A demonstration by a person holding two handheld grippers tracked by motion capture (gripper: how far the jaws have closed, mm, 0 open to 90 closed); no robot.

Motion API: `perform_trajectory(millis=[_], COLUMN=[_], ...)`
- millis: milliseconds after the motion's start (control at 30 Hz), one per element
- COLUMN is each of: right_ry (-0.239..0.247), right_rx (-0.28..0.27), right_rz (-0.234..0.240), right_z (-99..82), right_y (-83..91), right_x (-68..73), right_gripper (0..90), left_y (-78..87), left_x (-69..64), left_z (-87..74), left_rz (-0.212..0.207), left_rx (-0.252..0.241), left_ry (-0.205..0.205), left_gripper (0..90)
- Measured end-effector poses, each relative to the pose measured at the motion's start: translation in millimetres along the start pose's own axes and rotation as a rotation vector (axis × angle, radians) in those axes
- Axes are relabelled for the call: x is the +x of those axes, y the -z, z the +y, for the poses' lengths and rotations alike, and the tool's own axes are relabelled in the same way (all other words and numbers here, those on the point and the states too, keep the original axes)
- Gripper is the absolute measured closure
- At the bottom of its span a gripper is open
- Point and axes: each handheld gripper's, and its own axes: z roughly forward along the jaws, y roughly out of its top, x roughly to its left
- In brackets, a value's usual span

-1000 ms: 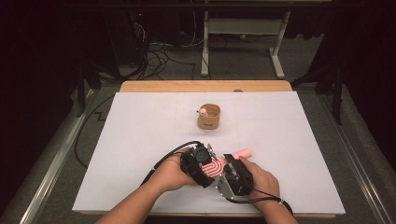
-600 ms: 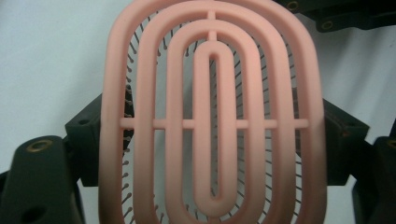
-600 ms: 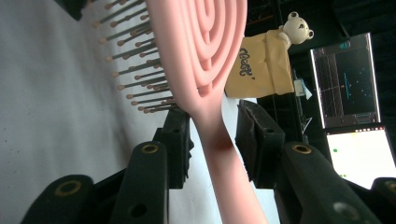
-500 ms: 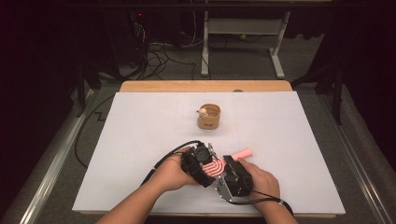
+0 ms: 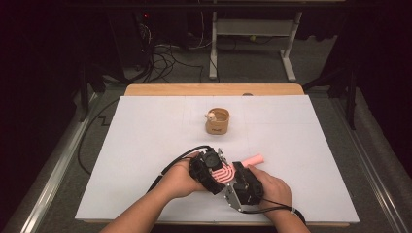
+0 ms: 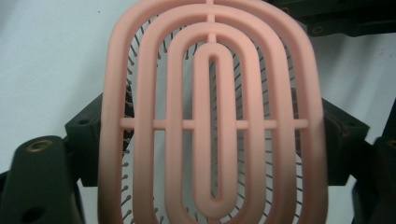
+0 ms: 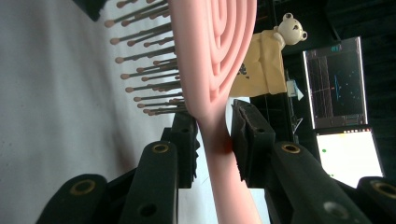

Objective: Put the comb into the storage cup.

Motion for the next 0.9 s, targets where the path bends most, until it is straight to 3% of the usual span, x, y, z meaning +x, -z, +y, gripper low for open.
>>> perform_trajectory(millis=[300, 900], right_ry=[0.050, 0.081], right_rx=[-0.001, 0.008], right_rz=[-0.020, -0.027], right_z=[0.8, 2.6], right_y=[-0.1, -0.1], right_x=[2.8, 5.2], right_gripper=[75.4, 78.0], left_y=[0.6, 2.0], left_x=[-0.3, 0.1], left_z=[0.0, 0.6], left_rz=[0.001, -0.013], left_rx=[0.001, -0.013], left_ry=[-0.005, 0.004], left_gripper=[19.8, 19.7])
